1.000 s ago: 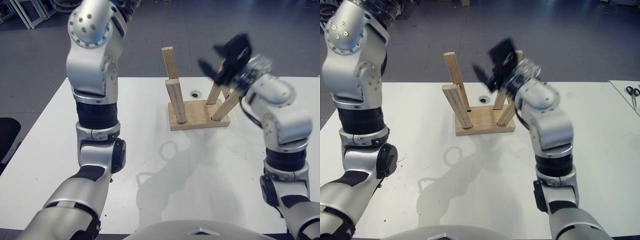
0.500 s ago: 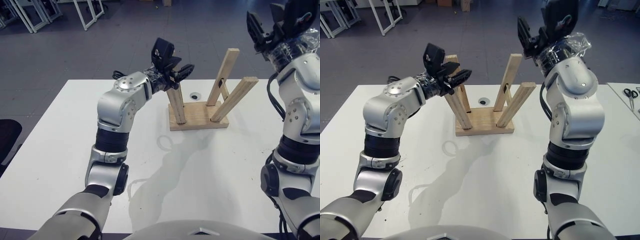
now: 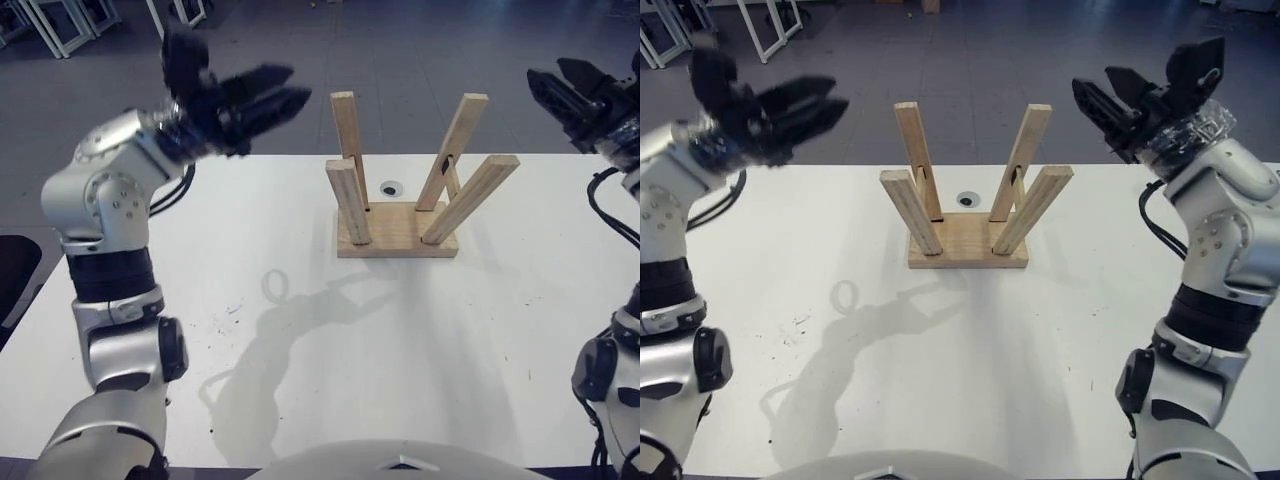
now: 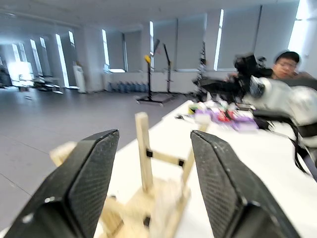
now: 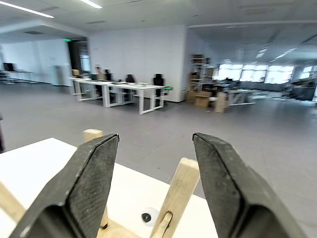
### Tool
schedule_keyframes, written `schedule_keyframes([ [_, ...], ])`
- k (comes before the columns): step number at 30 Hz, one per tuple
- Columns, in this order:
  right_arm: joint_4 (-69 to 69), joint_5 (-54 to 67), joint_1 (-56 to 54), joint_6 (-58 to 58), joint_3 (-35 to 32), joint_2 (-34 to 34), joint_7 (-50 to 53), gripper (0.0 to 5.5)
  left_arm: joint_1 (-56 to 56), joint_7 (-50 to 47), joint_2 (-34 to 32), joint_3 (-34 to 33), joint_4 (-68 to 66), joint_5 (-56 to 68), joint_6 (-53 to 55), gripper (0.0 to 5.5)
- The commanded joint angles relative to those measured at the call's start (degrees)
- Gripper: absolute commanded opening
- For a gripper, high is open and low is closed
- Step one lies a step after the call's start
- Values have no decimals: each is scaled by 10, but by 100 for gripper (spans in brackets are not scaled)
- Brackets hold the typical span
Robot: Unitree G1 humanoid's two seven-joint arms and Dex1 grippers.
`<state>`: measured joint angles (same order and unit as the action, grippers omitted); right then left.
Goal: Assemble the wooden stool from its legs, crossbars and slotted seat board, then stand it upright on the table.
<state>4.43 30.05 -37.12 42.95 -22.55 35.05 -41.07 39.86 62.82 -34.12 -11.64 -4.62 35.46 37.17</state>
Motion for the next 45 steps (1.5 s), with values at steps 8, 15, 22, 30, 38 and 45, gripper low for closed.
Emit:
schedule_keyframes([
  [8, -241, -35, -13, -122, 152, 113, -336, 275, 59, 181, 29, 107, -240, -88, -196, 268],
  [15, -400, -115, -98, -227, 227, 88, -394, 275, 99, 202, 69, 132, -349, -132, -265, 268],
  [22, -431, -152, -96, -281, 266, 58, -422, 275, 115, 207, 104, 130, -398, -136, -293, 268],
  [30, -420, -160, -82, -289, 275, 57, -449, 188, 95, 291, 90, 164, -381, -133, -252, 190],
  [38, -128, -54, 88, -150, 241, 109, -474, 135, -68, 295, -24, 182, -91, -9, -110, 138],
  [45, 84, 175, 166, 99, 101, 163, -393, 135, -223, 216, -145, 20, 159, 217, 118, 138],
])
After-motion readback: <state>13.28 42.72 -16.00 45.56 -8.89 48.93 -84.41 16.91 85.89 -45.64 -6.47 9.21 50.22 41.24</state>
